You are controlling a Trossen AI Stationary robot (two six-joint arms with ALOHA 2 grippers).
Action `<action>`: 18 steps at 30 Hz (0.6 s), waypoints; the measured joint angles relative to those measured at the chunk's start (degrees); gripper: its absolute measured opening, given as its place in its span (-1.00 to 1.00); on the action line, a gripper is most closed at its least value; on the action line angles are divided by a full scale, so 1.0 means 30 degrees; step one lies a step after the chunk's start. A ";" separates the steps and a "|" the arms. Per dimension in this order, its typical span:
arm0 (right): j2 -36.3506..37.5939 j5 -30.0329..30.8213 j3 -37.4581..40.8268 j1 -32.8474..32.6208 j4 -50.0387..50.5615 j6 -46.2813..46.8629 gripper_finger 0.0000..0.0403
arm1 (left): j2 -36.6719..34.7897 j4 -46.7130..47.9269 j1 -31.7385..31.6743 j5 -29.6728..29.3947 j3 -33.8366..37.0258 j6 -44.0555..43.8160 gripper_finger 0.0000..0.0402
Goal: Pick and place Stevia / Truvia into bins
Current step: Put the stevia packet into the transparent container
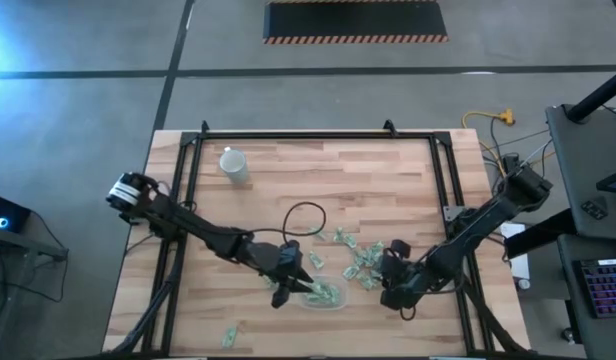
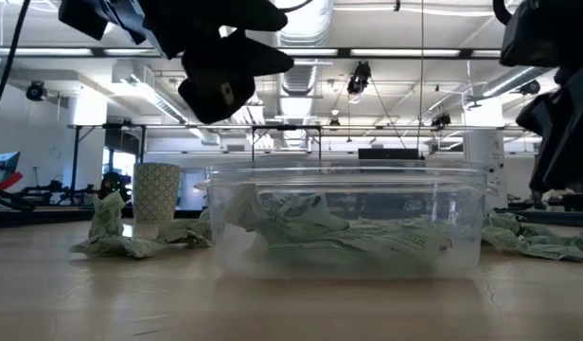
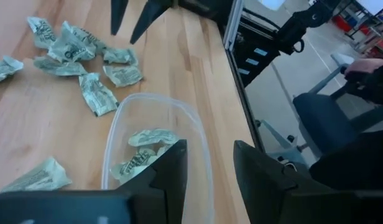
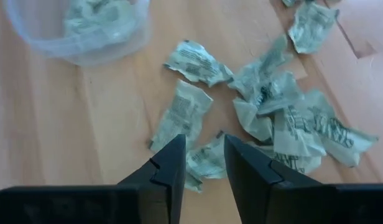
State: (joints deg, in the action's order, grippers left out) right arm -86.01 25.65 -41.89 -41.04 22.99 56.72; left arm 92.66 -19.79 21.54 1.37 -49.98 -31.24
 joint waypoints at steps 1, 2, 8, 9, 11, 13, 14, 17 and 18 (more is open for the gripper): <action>-0.0025 -0.0067 0.0117 0.0000 0.0091 0.0181 -0.47 | -0.0057 -0.0091 -0.0007 0.0002 0.0000 0.0000 -0.43; -0.0035 -0.0087 0.0200 0.0000 0.0069 0.0399 -0.46 | -0.0122 -0.0049 -0.0011 0.0006 0.0003 0.0003 -0.43; -0.0257 -0.1014 0.0677 0.0015 -0.1284 0.0303 -0.38 | -0.0225 0.0309 -0.0015 0.0006 0.0050 0.0000 -0.43; -0.0307 -0.1152 0.0743 0.0015 -0.1356 0.0303 -0.38 | -0.0232 0.0495 -0.0015 0.0006 0.0063 -0.0027 -0.43; -0.0430 -0.1281 0.0894 0.0015 -0.1243 0.0304 -0.36 | -0.0243 0.0801 -0.0007 0.0006 0.0073 -0.0036 -0.43; -0.0726 -0.1485 0.0898 0.0015 -0.1381 0.0513 -0.35 | -0.0261 0.1079 -0.0008 -0.0001 0.0080 -0.0091 -0.43; -0.0819 -0.1652 0.0938 0.0015 -0.1330 0.0541 -0.35 | -0.0261 0.1100 -0.0015 0.0006 0.0080 -0.0205 -0.43; -0.1223 -0.2120 0.0947 0.0015 -0.1397 0.0848 -0.35 | -0.0305 0.1121 -0.0015 0.0001 0.0117 -0.0459 -0.43; -0.1322 -0.2174 0.0968 0.0015 -0.1335 0.0922 -0.36 | -0.0309 0.1121 -0.0015 0.0006 0.0125 -0.0459 -0.43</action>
State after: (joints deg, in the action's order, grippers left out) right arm -89.98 19.13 -38.98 -40.99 18.98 59.48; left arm 91.73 -16.43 21.50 1.39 -49.60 -32.62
